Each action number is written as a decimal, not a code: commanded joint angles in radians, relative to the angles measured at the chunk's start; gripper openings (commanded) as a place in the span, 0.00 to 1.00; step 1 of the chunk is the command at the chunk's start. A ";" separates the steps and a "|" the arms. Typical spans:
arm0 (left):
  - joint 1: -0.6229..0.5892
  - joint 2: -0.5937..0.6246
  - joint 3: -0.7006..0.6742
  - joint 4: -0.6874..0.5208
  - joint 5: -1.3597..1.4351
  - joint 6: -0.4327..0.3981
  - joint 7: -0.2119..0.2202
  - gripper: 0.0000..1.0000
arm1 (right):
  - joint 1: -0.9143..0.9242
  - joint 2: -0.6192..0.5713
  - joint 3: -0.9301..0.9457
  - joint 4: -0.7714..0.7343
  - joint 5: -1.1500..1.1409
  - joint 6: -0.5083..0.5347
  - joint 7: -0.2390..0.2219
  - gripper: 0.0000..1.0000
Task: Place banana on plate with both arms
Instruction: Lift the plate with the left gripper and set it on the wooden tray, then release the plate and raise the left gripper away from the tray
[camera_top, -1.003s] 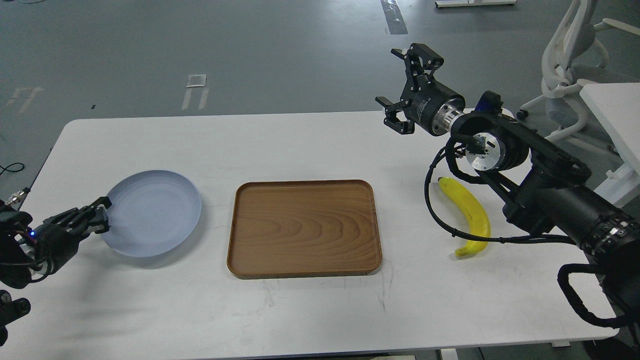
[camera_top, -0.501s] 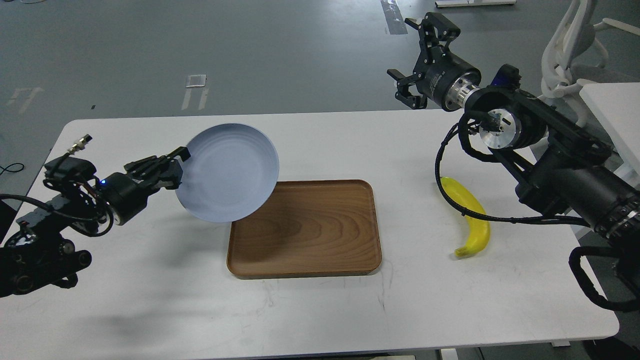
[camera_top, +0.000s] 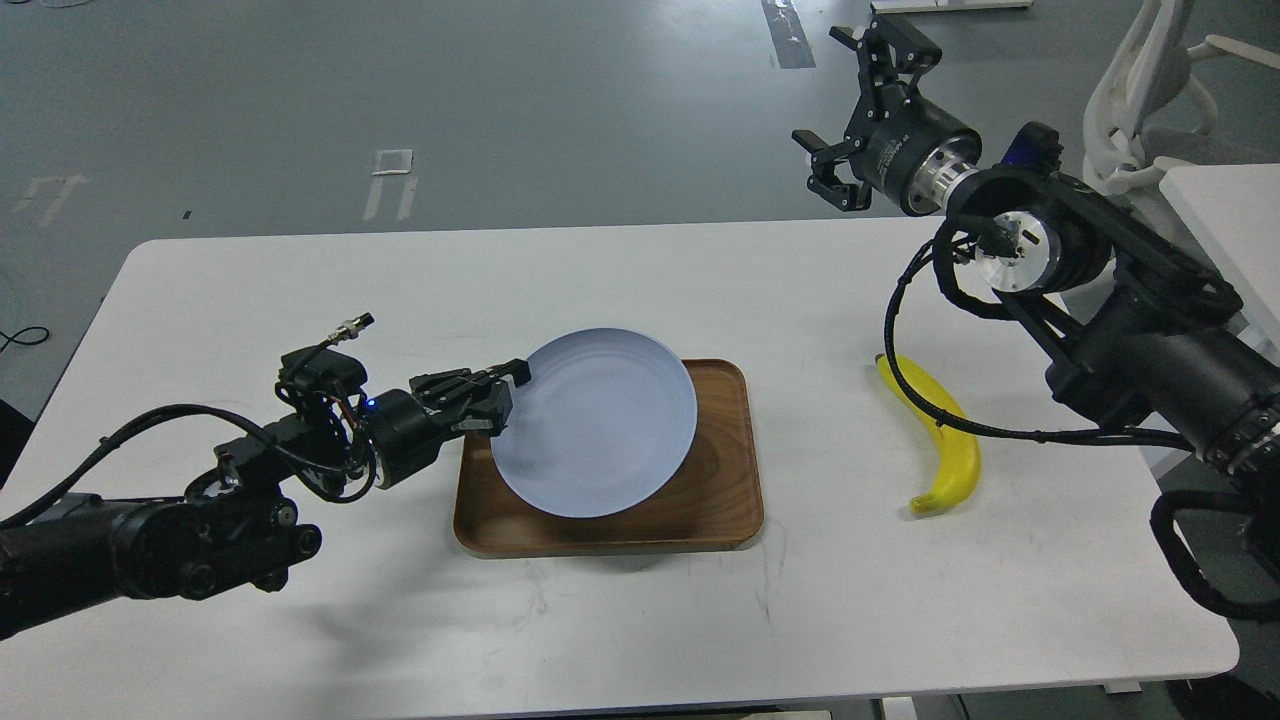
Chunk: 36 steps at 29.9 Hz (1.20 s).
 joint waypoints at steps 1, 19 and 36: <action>-0.001 -0.032 0.018 0.030 0.000 -0.001 0.002 0.00 | 0.000 0.000 0.000 0.002 0.000 0.000 0.000 1.00; -0.014 -0.133 0.077 0.173 -0.002 -0.001 0.002 0.00 | -0.005 0.000 0.000 0.002 0.000 0.000 0.000 1.00; -0.074 -0.133 0.006 0.171 -0.089 0.003 -0.013 0.98 | -0.005 0.000 0.000 0.002 0.000 0.000 0.000 1.00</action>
